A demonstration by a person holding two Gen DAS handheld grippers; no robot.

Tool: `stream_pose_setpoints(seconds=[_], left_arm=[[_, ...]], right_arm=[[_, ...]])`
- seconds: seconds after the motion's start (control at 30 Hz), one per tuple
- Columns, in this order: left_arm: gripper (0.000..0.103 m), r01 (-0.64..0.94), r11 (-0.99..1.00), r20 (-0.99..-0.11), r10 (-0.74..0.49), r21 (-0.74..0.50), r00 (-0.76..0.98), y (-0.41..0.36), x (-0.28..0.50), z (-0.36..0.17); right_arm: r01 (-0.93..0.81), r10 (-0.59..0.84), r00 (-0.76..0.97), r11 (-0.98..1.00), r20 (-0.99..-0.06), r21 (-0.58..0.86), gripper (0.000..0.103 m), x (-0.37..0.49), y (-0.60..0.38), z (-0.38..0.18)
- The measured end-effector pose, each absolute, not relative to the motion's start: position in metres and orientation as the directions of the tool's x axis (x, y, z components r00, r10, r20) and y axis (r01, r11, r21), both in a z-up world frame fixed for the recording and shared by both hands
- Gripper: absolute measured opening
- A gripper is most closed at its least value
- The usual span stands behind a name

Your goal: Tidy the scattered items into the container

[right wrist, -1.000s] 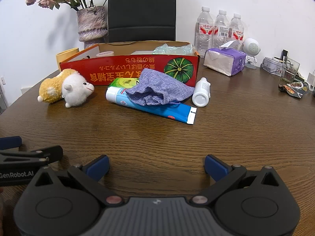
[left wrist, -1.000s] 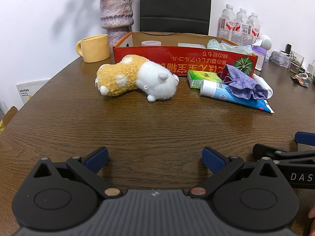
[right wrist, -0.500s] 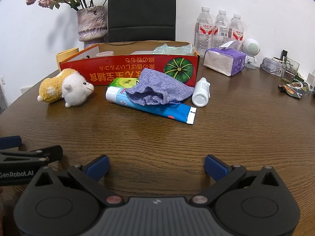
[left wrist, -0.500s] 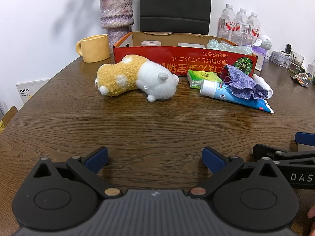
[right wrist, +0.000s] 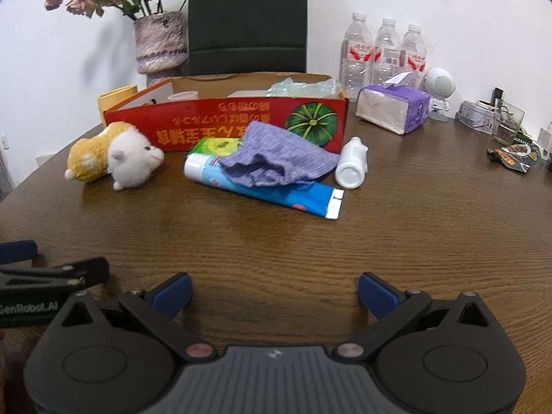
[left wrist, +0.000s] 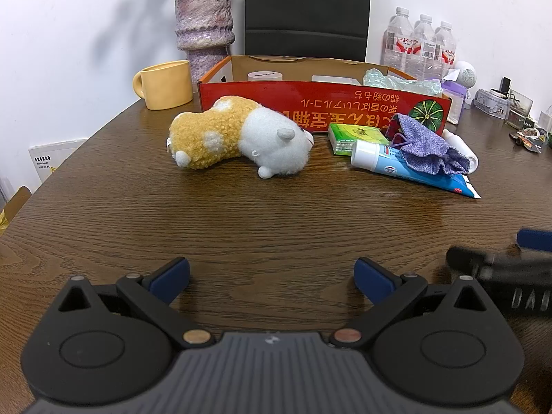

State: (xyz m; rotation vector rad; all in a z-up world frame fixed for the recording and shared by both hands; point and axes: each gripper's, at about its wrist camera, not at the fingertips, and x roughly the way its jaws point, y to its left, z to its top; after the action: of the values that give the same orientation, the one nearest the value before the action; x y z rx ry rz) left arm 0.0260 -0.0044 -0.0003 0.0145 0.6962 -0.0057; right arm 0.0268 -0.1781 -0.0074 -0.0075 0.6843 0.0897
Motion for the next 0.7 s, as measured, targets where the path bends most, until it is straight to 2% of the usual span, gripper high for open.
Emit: stream_pose_setpoints(seconds=[0.03, 0.2, 0.3, 0.33, 0.4, 0.43, 0.47, 0.5, 0.53, 0.6, 0.67, 0.7], left_arm=[[0.103, 0.010, 1.000, -0.641, 0.000, 0.011, 0.767, -0.004, 0.026, 0.000], [0.103, 0.015, 1.000, -0.641, -0.004, 0.012, 0.767, -0.005, 0.026, 0.000], [0.103, 0.059, 0.998, -0.639, -0.035, 0.016, 0.769, -0.005, 0.030, 0.000], [0.103, 0.080, 0.997, -0.637, -0.049, 0.020, 0.769, -0.005, 0.032, 0.000], [0.103, 0.129, 0.991, -0.627, -0.073, 0.045, 0.776, -0.004, 0.036, 0.004], [0.103, 0.140, 0.989, -0.616, -0.081, 0.049, 0.783, -0.001, 0.039, 0.008], [0.103, 0.139, 0.989, -0.603, -0.084, 0.045, 0.793, 0.001, 0.040, 0.012], [0.103, 0.142, 0.989, -0.587, -0.093, 0.037, 0.804, 0.004, 0.041, 0.019], [0.103, 0.150, 0.988, -0.572, -0.106, 0.031, 0.814, 0.007, 0.042, 0.025], [0.103, 0.242, 0.970, -0.550, -0.185, 0.033, 0.815, 0.008, 0.041, 0.037], [0.103, 0.365, 0.929, -0.536, -0.281, 0.056, 0.796, 0.005, 0.038, 0.044], [0.103, 0.435, 0.897, -0.533, -0.332, 0.076, 0.778, 0.002, 0.036, 0.046]], right_arm=[[-0.078, 0.086, 0.778, 0.996, -0.623, 0.041, 0.096, 0.029, -0.181, -0.003], [-0.091, 0.145, 0.820, 0.988, -0.553, 0.124, 0.096, 0.058, -0.186, 0.023], [-0.110, 0.146, 0.813, 0.989, -0.563, 0.098, 0.091, 0.086, -0.175, 0.026], [-0.117, 0.149, 0.812, 0.989, -0.565, 0.092, 0.086, 0.091, -0.172, 0.025], [-0.141, 0.164, 0.806, 0.986, -0.569, 0.085, 0.058, 0.101, -0.169, 0.025], [-0.161, 0.179, 0.801, 0.984, -0.571, 0.082, 0.029, 0.100, -0.171, 0.025], [-0.181, 0.194, 0.796, 0.980, -0.574, 0.080, 0.021, 0.099, -0.173, 0.026], [-0.202, 0.209, 0.790, 0.976, -0.576, 0.077, 0.018, 0.098, -0.174, 0.027], [-0.222, 0.223, 0.784, 0.972, -0.579, 0.074, 0.005, 0.098, -0.176, 0.028], [-0.333, 0.304, 0.785, 0.942, -0.540, 0.047, 0.006, 0.082, -0.183, 0.035], [-0.591, 0.476, 0.727, 0.801, -0.494, -0.097, 0.008, 0.043, -0.193, 0.038], [-0.687, 0.525, 0.669, 0.707, -0.526, -0.169, 0.013, 0.027, -0.198, 0.034]])
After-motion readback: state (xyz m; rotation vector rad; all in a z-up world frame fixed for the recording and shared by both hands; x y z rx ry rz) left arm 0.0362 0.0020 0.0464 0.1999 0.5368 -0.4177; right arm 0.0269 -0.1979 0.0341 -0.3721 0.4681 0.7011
